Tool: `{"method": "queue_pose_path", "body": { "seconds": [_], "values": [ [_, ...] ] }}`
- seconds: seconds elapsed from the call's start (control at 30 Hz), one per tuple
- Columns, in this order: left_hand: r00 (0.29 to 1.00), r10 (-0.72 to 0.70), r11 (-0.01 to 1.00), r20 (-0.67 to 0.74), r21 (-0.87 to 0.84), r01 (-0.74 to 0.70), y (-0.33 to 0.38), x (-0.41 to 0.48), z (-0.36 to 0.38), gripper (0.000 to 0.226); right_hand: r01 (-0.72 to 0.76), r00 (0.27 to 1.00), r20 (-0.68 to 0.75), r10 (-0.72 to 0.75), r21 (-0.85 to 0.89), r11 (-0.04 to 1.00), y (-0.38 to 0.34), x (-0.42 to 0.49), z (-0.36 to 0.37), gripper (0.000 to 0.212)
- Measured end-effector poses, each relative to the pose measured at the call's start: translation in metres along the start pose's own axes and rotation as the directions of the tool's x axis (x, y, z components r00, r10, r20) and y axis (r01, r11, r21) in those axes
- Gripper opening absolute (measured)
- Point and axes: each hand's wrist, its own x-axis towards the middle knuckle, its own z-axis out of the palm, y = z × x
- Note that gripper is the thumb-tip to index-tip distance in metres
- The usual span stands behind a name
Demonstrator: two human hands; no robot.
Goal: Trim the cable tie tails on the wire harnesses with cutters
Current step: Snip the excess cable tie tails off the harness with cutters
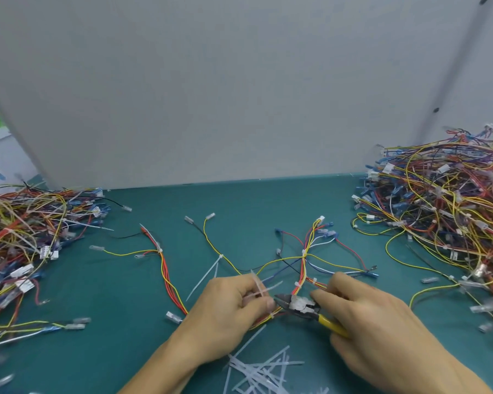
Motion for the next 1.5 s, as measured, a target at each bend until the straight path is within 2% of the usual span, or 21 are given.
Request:
{"method": "queue_pose_path", "body": {
  "seconds": [0.07,0.13,0.27,0.4,0.53,0.63,0.97,1.17,1.5],
  "values": [
    [0.999,-0.050,0.994,0.023,-0.101,0.052,-0.001,0.000,-0.002,0.019,-0.008,0.998,0.057,0.007,0.022,1.000,0.001,0.000,0.000,0.019],
    [0.996,-0.077,0.979,0.039,-0.186,0.083,-0.002,0.000,-0.003,0.021,0.004,0.996,0.089,-0.005,0.013,1.000,0.004,0.000,0.006,0.027],
    [0.996,-0.072,0.978,0.056,-0.194,0.081,-0.004,0.001,-0.003,0.023,0.008,0.983,0.181,-0.008,-0.002,1.000,0.004,0.002,0.009,0.038],
    [0.997,-0.056,0.983,0.062,-0.174,0.066,-0.004,0.000,-0.003,0.024,0.036,0.988,0.151,-0.036,0.001,0.999,0.005,0.001,0.010,0.034],
    [0.995,-0.056,0.983,0.078,-0.172,0.068,-0.002,-0.001,-0.004,0.024,0.078,0.989,0.128,-0.071,-0.054,0.995,0.000,0.005,0.004,0.021],
    [0.995,-0.056,0.985,0.084,-0.160,0.069,-0.003,0.000,-0.004,0.022,0.094,0.995,0.056,-0.086,-0.152,0.984,-0.003,0.006,0.005,0.025],
    [0.995,-0.044,0.987,0.085,-0.148,0.057,-0.005,0.000,-0.003,0.021,0.158,0.983,-0.059,-0.176,-0.235,0.959,-0.001,0.008,0.007,0.036],
    [0.996,-0.039,0.990,0.075,-0.136,0.049,-0.004,0.001,-0.002,0.021,0.213,0.968,-0.070,-0.241,-0.279,0.936,-0.001,0.011,0.006,0.038],
    [0.997,-0.049,0.989,0.055,-0.137,0.056,0.001,-0.002,-0.002,0.027,0.219,0.973,-0.027,-0.229,-0.212,0.952,0.001,0.010,0.013,0.040]
  ]
}}
